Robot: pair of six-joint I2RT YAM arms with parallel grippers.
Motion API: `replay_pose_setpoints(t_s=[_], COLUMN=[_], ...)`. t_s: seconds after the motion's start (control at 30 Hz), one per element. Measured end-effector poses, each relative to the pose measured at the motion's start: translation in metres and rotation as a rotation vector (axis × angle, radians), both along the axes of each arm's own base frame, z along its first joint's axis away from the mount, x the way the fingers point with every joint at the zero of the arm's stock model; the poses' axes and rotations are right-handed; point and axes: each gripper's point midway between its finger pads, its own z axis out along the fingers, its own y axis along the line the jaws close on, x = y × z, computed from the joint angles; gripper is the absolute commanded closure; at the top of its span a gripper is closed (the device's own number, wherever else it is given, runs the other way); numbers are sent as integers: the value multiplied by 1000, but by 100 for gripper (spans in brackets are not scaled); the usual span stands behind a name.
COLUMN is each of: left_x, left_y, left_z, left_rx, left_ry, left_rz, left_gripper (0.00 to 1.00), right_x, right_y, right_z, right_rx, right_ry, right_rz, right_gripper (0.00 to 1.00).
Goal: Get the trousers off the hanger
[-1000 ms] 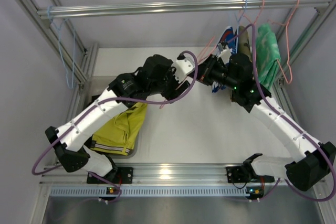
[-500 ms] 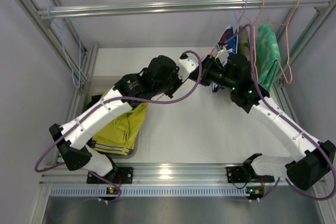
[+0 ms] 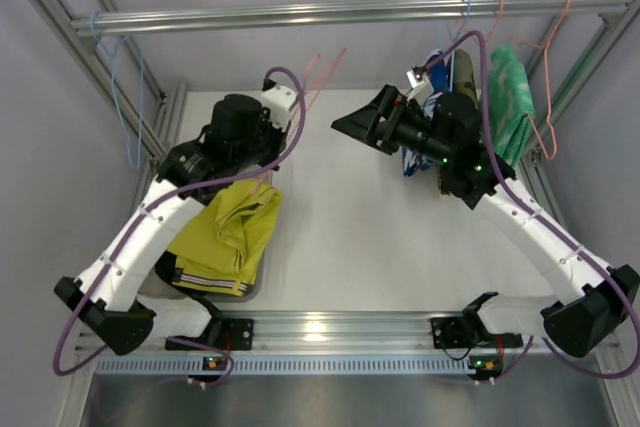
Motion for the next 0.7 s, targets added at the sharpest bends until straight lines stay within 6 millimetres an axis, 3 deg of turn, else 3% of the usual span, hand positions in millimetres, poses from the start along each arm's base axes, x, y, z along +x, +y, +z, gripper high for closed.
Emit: replay_pose_setpoints(t_s=[0.27,0.4,0.5,0.7], left_x=[-26,-32,-31,2], left_y=[79,117,134,188], left_z=[50,56,56,69], left_rx=[-135,-164,-184,-263], left_ry=[-90,-67,-11,40], left_rz=[161,274,324,457], left_gripper=[100,100,100,100], right_x=[-15,-22,-23,-26], right_y=[-8,-11,-11,-11], right_z=[18,26,25,27], right_rx=[-41,-52,-62,-76], right_ry=[-153,-212,-227,-263], right_rz=[40,53,63,84], right_gripper=[0,0,1,0])
